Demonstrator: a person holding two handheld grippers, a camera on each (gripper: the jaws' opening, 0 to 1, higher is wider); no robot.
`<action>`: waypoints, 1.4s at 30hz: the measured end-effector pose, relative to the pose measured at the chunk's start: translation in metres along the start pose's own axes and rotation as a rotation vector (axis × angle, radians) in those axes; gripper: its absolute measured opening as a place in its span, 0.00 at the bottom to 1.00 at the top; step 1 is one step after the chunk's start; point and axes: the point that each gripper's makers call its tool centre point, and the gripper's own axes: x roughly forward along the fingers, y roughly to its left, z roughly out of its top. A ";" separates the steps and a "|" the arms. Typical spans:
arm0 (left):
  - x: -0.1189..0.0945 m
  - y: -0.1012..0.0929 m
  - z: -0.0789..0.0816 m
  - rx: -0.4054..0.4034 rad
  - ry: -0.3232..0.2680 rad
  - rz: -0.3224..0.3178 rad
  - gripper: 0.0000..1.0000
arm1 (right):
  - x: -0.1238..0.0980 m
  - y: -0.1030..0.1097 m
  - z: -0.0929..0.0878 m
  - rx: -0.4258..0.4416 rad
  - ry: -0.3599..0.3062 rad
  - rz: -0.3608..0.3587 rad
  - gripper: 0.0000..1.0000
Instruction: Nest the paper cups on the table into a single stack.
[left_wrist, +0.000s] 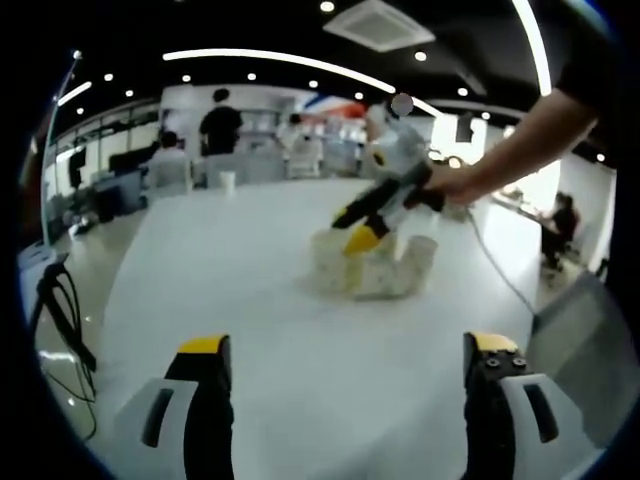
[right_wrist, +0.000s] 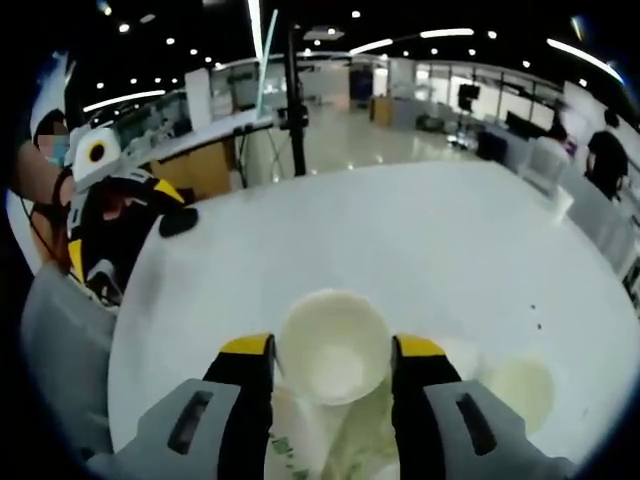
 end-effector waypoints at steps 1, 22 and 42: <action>0.000 0.000 0.000 -0.001 0.000 -0.001 0.96 | 0.000 0.000 0.001 0.000 -0.003 -0.001 0.43; -0.004 -0.002 0.005 0.008 -0.007 -0.003 0.96 | -0.018 0.008 0.024 -0.007 -0.059 -0.014 0.42; -0.003 -0.008 0.015 0.032 -0.024 -0.016 0.97 | -0.053 0.020 0.055 -0.017 -0.152 -0.031 0.41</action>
